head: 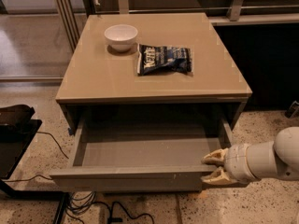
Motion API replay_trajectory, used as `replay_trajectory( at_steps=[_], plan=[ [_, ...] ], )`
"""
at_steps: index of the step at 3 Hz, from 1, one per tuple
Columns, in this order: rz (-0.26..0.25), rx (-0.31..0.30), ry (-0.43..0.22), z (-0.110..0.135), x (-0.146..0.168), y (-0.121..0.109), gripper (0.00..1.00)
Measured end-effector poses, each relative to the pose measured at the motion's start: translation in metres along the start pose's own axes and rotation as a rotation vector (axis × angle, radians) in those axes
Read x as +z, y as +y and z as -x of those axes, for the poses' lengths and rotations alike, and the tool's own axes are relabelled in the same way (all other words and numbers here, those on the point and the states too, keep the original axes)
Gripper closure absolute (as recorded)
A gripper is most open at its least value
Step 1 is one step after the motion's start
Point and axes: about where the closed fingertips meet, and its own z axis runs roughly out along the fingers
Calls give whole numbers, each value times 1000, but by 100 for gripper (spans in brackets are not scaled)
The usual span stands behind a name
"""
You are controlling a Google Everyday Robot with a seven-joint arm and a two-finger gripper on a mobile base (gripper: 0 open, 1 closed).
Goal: Open top drawer
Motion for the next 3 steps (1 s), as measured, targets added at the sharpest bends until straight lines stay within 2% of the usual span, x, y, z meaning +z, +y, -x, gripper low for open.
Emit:
replay_trajectory(
  at_steps=[3],
  plan=[
    [0,0,0,0,0,0,12]
  ],
)
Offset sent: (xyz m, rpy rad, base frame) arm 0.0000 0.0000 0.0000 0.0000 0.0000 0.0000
